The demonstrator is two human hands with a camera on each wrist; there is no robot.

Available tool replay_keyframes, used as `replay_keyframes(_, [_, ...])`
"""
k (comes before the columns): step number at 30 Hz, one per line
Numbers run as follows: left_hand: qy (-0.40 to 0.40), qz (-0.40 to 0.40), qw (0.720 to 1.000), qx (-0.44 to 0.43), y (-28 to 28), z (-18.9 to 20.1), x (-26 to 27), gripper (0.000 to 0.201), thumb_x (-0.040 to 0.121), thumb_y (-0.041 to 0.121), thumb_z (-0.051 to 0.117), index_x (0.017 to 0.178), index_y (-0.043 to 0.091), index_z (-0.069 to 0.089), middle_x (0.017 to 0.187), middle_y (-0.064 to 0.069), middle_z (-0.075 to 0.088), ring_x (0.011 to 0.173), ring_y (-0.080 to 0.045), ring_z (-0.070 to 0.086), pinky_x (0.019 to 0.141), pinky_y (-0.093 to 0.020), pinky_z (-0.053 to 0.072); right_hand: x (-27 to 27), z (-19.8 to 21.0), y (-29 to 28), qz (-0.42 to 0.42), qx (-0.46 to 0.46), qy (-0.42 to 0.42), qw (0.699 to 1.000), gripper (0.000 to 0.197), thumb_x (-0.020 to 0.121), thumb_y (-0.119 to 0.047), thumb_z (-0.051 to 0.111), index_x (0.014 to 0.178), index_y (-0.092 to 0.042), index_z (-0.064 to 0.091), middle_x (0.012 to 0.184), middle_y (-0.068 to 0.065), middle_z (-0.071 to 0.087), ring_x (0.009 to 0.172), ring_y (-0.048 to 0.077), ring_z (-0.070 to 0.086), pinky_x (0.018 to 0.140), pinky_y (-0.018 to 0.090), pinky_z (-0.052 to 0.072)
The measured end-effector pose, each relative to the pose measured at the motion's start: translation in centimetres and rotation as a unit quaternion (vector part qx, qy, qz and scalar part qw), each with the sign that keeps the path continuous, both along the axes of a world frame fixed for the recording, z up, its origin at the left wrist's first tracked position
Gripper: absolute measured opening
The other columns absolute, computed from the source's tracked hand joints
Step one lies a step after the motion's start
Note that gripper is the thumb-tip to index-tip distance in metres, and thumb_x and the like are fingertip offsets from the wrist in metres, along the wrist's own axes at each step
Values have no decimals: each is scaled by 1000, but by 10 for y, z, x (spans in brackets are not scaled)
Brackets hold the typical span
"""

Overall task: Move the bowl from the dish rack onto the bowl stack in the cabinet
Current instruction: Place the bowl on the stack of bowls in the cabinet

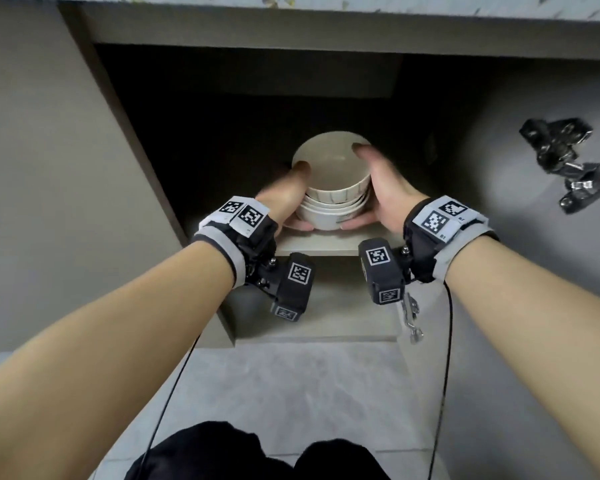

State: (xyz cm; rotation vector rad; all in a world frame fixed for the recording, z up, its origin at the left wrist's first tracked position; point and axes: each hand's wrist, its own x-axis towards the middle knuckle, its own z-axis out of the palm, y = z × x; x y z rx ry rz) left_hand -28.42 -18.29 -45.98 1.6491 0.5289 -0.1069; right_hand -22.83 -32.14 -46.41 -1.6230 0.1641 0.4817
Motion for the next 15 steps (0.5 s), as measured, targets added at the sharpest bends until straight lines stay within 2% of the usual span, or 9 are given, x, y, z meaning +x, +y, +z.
replay_keyframes(2, [-3, -4, 1000, 11, 0, 2, 2, 35, 101, 45, 36, 120, 18, 45, 119, -12, 61, 95, -32, 69, 64, -40, 63, 2, 1, 2, 2, 7, 3, 1000, 49, 88, -62, 55, 123, -29, 46, 137, 16, 51, 111, 44, 59, 63, 54, 63])
replay_keyframes(5, [-7, 6, 1000, 4, 1, 4, 0, 51, 101, 50, 34, 137, 16, 43, 126, -13, 55, 102, -36, 65, 73, -48, 63, 3, 1, 2, 10, 5, 1, 1000, 56, 86, -68, 53, 126, -30, 45, 142, 15, 48, 117, 46, 56, 65, 56, 63])
replay_keyframes(7, [-11, 23, 1000, 0, 2, 6, -2, 57, 99, 57, 32, 141, 19, 43, 131, -12, 54, 110, -34, 61, 80, -50, 61, 1, 2, -2, 22, -35, -17, 999, 69, 84, -75, 48, 137, -32, 45, 148, 12, 46, 122, 45, 54, 69, 55, 63])
replay_keyframes(9, [-26, 51, 998, 12, 6, 7, -5, 57, 99, 58, 29, 140, 22, 45, 135, -10, 55, 117, -32, 58, 88, -49, 58, -3, 4, -8, 25, -98, -71, 992, 79, 84, -79, 43, 149, -33, 38, 156, 8, 42, 131, 40, 50, 90, 54, 58])
replay_keyframes(10, [-39, 74, 996, 18, 9, 7, -6, 54, 100, 55, 29, 140, 22, 46, 136, -10, 56, 118, -31, 58, 91, -48, 56, -5, 7, -13, 19, -124, -108, 986, 80, 86, -78, 41, 152, -33, 34, 159, 6, 37, 138, 36, 44, 103, 50, 48])
replay_keyframes(11, [-50, 95, 994, 21, 12, 7, -6, 51, 101, 50, 30, 139, 22, 47, 136, -11, 56, 119, -30, 57, 93, -47, 54, -7, 9, -18, 10, -137, -148, 979, 76, 89, -75, 41, 152, -33, 34, 160, 3, 36, 142, 30, 40, 109, 41, 38])
replay_keyframes(12, [-61, 105, 992, 22, 15, 7, -7, 45, 102, 44, 32, 137, 21, 48, 136, -11, 56, 118, -29, 57, 95, -46, 53, -9, 10, -23, 7, -138, -189, 972, 70, 92, -70, 42, 150, -31, 38, 158, 0, 39, 142, 25, 39, 106, 33, 31])
replay_keyframes(14, [-76, 82, 993, 37, 21, 2, -8, 35, 98, 25, 43, 132, 20, 49, 136, -9, 55, 116, -25, 54, 97, -44, 52, -12, 12, -29, 34, -141, -269, 952, 67, 92, -62, 52, 150, -30, 38, 154, -4, 43, 140, 19, 41, 103, 30, 30])
replay_keyframes(15, [-80, 47, 994, 64, 24, -1, -8, 46, 91, 16, 50, 137, 20, 46, 137, -7, 53, 116, -23, 53, 100, -42, 50, -14, 12, -29, 66, -161, -297, 939, 74, 89, -60, 60, 152, -31, 33, 154, -5, 42, 138, 16, 42, 104, 30, 31])
